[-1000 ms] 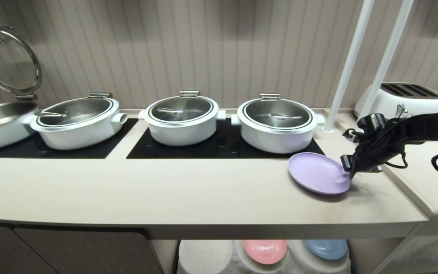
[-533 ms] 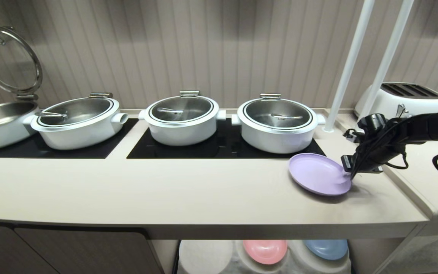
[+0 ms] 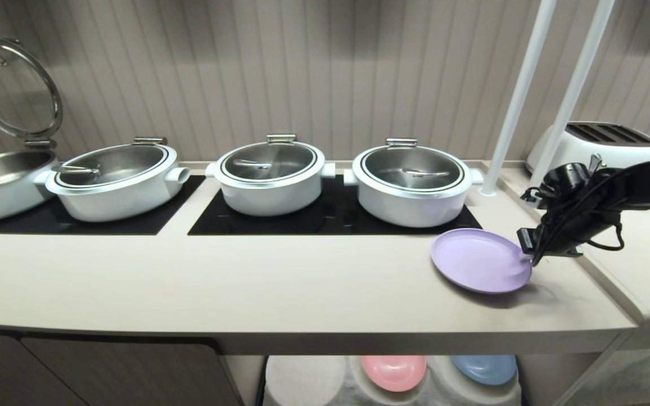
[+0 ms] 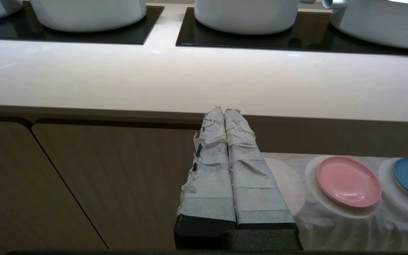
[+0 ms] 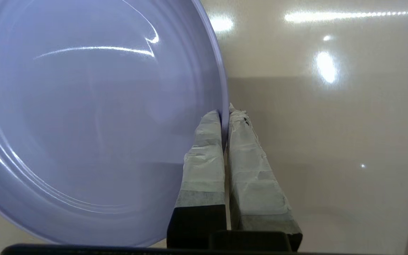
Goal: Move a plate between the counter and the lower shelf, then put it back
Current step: Pick up the plate
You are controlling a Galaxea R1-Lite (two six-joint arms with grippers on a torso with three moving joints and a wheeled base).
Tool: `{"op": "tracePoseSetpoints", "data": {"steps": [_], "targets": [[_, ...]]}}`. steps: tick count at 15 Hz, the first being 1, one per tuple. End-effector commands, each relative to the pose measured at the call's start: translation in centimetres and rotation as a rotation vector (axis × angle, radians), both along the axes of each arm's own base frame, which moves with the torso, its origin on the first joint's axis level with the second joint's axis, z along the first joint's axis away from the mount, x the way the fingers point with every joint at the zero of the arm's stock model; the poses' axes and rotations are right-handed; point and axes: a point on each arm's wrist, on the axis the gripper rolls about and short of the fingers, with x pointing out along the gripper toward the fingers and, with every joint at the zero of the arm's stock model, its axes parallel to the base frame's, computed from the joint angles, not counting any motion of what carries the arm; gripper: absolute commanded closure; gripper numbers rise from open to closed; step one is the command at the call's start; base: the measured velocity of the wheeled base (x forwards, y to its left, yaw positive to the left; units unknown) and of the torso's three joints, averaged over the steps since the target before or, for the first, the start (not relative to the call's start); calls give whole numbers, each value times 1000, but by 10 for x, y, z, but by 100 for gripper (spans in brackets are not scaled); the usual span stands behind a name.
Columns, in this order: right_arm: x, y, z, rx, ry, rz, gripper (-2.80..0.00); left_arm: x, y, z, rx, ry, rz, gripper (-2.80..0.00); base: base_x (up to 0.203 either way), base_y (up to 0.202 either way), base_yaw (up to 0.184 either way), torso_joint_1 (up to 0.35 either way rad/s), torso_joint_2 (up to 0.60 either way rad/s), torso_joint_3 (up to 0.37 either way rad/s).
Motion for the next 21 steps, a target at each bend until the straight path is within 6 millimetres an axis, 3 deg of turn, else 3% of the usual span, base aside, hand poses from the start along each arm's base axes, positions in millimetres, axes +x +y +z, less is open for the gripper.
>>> {"op": "tracePoseSetpoints", "data": {"steps": [1,15,21], "targets": [[-18,2,19,6,-16,-9,0,0,0,0,-1,1,2,0,0,0,0,0,0,0],[-141,21,42,61,-19,-79,0,0,0,0,-1,1,0,0,0,0,0,0,0,0],[-195,29,57,165,-51,-94,0,0,0,0,-1,1,1,0,0,0,0,0,0,0]]}}
